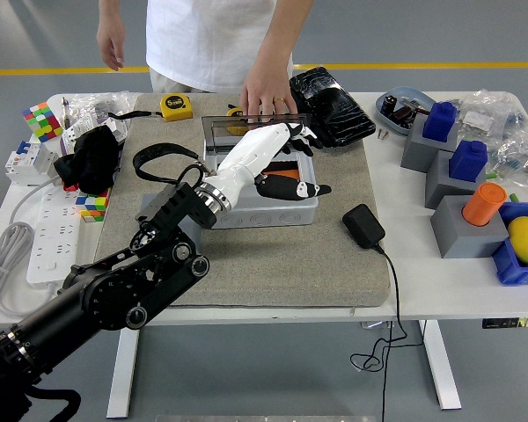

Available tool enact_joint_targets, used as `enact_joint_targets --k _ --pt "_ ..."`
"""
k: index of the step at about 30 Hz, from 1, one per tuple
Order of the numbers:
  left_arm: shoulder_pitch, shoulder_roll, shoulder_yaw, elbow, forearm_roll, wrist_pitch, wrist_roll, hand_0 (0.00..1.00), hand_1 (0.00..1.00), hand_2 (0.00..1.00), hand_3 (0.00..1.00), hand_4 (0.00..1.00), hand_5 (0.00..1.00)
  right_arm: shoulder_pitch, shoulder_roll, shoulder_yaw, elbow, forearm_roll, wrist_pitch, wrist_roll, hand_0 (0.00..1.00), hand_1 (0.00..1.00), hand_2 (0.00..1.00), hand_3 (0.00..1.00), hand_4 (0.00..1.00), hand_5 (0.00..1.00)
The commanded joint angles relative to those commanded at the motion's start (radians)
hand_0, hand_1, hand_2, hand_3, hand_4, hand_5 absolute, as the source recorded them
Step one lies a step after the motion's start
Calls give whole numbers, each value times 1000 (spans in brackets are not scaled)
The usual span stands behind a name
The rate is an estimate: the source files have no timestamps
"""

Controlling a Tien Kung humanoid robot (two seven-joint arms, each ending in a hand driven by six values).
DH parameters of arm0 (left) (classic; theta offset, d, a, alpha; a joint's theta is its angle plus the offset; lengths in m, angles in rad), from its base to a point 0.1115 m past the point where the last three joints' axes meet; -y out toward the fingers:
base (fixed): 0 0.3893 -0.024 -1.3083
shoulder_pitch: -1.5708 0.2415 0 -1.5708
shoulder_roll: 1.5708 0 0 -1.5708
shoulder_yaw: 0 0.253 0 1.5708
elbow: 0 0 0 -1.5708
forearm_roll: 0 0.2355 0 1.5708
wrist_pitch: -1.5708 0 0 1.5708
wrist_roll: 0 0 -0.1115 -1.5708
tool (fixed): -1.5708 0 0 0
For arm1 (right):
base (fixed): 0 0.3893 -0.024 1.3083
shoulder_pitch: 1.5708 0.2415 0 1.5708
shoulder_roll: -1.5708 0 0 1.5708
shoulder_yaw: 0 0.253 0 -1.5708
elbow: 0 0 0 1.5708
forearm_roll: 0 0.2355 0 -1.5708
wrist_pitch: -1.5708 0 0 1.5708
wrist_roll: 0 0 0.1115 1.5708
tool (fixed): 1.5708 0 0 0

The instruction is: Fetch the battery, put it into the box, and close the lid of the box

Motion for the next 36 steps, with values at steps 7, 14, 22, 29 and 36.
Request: enact_joint_targets --k 7,14,22,29,36 --pt "-18 0 -63 33 15 2 -4 686 707 674 704 998 396 -1 1 -2 -1 2 0 0 544 600 586 544 926 467" --pt "-53 0 -117 87 45 -3 5 794 777 736 749 998 400 0 0 -3 0 3 -1 0 545 600 586 544 926 467" --pt "-85 0 -128 148 61 -9 16 845 810 759 763 998 409 2 0 -4 0 3 -1 0 545 600 586 544 926 468" --pt "-81 1 -103 165 67 -38 66 803 798 753 762 998 414 2 -1 -1 0 3 -1 0 545 600 585 544 926 468" --pt "-66 20 -87 139 66 -53 90 780 751 729 747 998 420 0 -1 -1 1 2 -1 0 545 599 586 545 926 469"
